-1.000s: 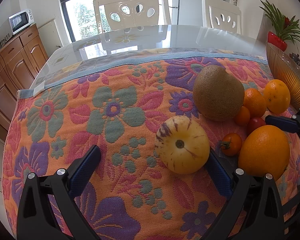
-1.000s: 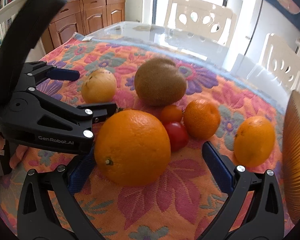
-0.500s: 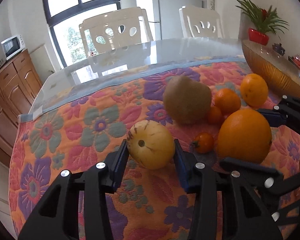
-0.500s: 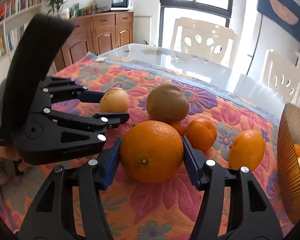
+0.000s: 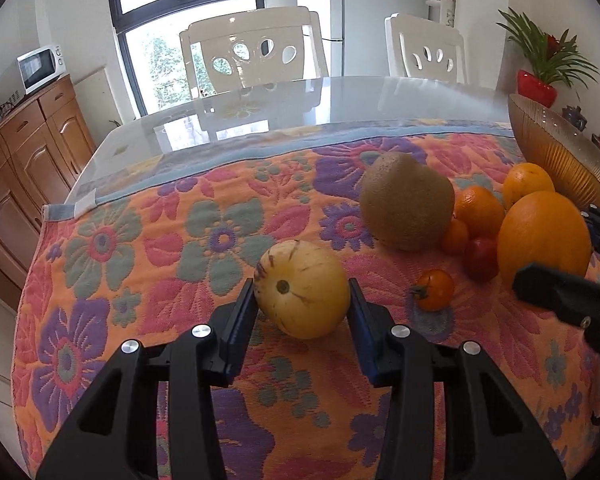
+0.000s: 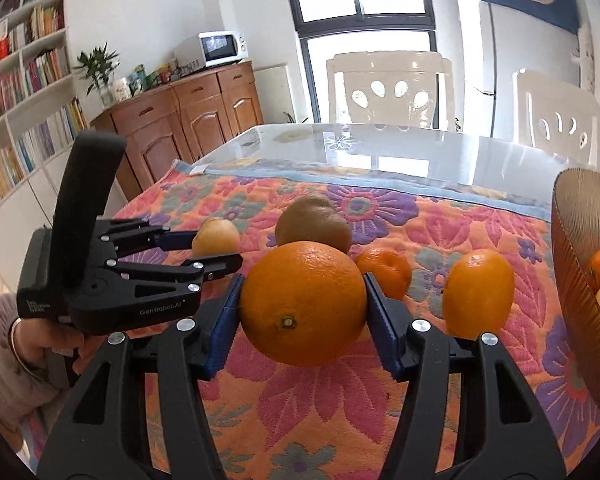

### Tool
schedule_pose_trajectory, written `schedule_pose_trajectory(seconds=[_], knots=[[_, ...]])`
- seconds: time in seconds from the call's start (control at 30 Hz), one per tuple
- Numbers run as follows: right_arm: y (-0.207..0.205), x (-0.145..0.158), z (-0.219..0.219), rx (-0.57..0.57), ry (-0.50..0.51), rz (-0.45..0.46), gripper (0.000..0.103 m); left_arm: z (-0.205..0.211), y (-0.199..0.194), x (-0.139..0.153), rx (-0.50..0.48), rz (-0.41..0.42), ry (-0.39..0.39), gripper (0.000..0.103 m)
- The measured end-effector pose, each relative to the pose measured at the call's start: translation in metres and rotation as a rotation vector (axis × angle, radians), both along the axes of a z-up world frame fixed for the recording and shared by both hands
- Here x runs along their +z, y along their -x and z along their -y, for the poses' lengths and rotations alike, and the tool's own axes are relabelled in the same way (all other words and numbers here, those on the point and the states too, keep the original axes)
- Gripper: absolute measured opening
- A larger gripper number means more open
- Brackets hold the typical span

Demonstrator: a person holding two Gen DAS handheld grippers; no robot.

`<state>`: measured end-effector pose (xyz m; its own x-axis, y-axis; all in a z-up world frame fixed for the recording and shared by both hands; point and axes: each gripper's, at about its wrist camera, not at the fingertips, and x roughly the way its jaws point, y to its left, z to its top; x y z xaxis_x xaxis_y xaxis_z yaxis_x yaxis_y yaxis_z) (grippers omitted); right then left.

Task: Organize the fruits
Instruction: 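Lift the orange and pepino into the glass bowl and open both tools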

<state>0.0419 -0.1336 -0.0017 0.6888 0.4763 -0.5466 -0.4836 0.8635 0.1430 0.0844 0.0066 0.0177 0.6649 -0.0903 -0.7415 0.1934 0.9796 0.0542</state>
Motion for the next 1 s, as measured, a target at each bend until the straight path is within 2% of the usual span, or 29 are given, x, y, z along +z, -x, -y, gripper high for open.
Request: schedule_pose_trajectory(seconds=[0.27, 0.53, 0.73, 0.9, 1.0], knots=[[0.001, 0.004, 0.016, -0.03, -0.078, 0.01, 0.06, -0.002, 0.001, 0.003, 0.026, 0.024, -0.007, 0.043], [0.006, 0.009, 0.017, -0.035, -0.077, 0.045, 0.06, -0.006, 0.002, 0.006, 0.052, 0.045, 0.002, 0.043], [0.007, 0.015, 0.024, -0.06, -0.089, 0.045, 0.06, -0.005, 0.01, 0.012, 0.076, 0.099, -0.034, 0.043], [-0.002, 0.012, 0.032, -0.143, -0.052, -0.029, 0.06, -0.002, 0.008, 0.012, 0.072, 0.093, -0.053, 0.043], [-0.008, 0.012, 0.043, -0.152, -0.111, -0.092, 0.06, -0.003, 0.006, 0.01, 0.085, 0.074, -0.055, 0.043]])
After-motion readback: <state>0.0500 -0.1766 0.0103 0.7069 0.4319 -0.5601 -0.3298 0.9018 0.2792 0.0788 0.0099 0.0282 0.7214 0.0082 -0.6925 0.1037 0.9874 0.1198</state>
